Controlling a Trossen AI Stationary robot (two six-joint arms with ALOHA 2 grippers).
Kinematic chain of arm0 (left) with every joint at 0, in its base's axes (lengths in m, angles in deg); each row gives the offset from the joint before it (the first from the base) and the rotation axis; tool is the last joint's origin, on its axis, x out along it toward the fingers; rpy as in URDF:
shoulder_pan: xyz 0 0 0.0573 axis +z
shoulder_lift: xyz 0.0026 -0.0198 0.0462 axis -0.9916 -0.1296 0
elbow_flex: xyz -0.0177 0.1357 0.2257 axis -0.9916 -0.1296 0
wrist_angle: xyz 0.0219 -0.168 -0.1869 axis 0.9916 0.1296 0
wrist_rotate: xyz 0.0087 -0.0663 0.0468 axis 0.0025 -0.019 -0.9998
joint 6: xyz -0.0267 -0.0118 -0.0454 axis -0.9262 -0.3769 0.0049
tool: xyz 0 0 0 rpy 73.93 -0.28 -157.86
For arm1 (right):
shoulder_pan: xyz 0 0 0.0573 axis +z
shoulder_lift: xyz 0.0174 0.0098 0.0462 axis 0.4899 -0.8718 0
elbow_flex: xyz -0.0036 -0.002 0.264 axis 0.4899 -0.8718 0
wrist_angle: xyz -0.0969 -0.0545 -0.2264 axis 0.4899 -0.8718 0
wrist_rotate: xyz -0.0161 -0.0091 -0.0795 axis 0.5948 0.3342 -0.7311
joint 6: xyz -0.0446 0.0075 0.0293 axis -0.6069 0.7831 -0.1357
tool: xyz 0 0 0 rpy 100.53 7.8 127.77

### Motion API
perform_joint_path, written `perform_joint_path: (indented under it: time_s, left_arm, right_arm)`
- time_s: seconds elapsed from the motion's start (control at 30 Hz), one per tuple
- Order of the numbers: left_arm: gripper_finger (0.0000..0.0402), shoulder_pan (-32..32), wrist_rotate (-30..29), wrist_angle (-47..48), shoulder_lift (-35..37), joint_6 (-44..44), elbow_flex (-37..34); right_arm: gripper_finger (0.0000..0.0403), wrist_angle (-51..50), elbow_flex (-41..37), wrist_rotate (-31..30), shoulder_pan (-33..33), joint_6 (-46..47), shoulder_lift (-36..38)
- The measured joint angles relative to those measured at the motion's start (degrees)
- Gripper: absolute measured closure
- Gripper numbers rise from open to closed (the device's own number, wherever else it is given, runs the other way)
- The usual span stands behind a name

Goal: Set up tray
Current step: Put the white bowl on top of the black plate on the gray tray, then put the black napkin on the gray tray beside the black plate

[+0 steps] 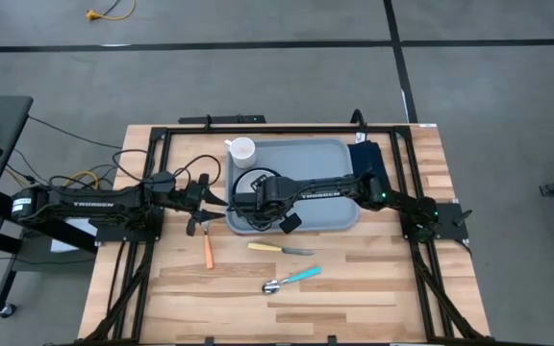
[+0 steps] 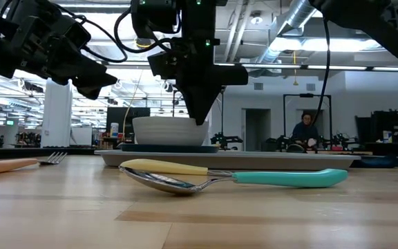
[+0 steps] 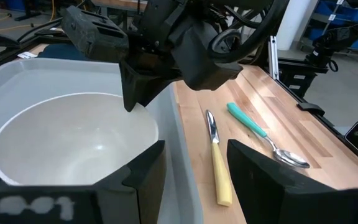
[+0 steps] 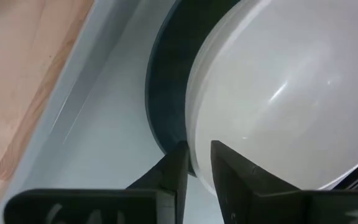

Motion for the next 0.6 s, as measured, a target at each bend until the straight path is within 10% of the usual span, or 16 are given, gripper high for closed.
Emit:
perform_joint_path:
  time_s: [0.6]
  left_arm:
    - [0.0242,0.0,0.0,0.0,0.0,0.2,0.0]
  right_arm:
    - [0.0339,-6.0,1.4,-4.1,0.4,5.0,0.6]
